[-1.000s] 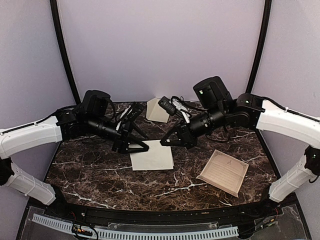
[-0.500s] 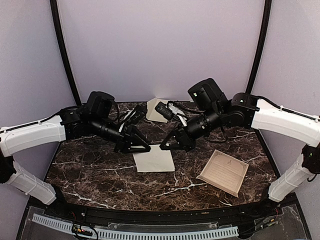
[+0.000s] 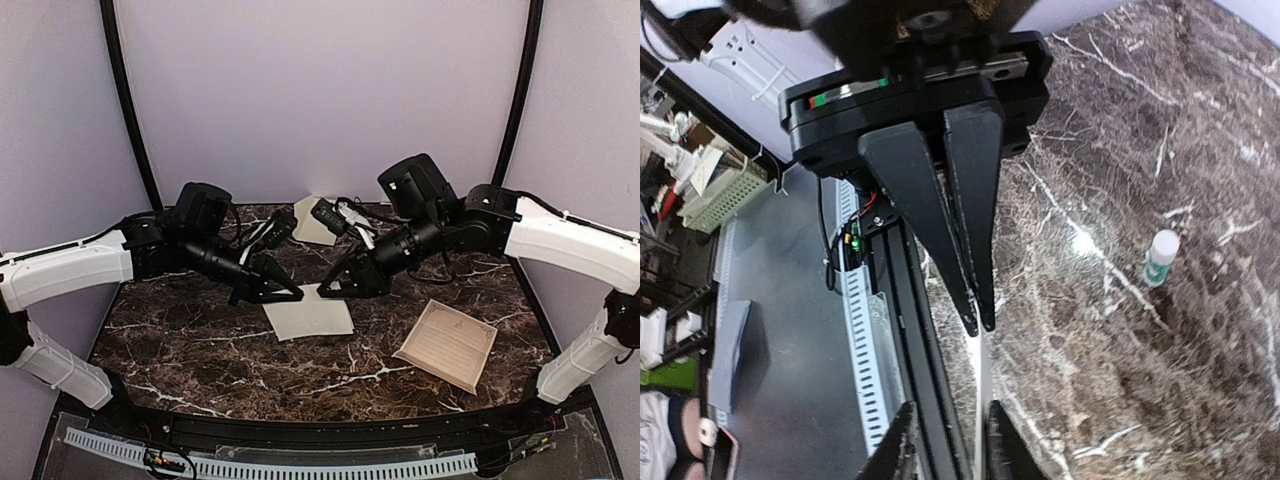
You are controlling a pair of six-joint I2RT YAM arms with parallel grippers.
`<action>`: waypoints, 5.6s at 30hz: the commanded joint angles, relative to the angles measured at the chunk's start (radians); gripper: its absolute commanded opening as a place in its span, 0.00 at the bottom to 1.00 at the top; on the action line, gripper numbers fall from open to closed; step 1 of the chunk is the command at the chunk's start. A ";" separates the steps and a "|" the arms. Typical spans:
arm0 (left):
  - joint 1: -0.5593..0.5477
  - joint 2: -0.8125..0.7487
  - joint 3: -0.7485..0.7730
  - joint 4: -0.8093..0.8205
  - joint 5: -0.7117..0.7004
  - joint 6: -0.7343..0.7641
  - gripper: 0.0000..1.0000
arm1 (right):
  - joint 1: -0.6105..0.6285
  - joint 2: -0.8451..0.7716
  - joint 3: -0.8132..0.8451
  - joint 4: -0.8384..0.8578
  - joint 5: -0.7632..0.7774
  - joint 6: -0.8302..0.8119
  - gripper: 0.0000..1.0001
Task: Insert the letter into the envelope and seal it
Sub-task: Fold the letter, then pick up the envelope from the center of the board.
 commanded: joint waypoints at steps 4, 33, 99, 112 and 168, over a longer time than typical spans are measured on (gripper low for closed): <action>-0.004 -0.067 0.015 0.007 -0.035 -0.020 0.00 | -0.007 -0.083 -0.008 0.073 0.051 0.001 0.47; -0.042 -0.335 -0.374 1.082 -0.416 -0.740 0.00 | 0.040 -0.261 -0.554 1.199 0.214 0.453 0.91; 0.381 0.676 0.399 0.416 -0.471 -0.623 0.82 | -0.073 -0.434 -0.558 0.789 0.596 0.333 0.00; 0.408 1.018 0.739 0.307 -0.468 -0.610 0.62 | -0.097 -0.414 -0.551 0.789 0.568 0.316 0.00; 0.375 1.039 0.922 0.295 -0.517 -0.590 0.00 | -0.168 -0.481 -0.586 0.732 0.566 0.301 0.00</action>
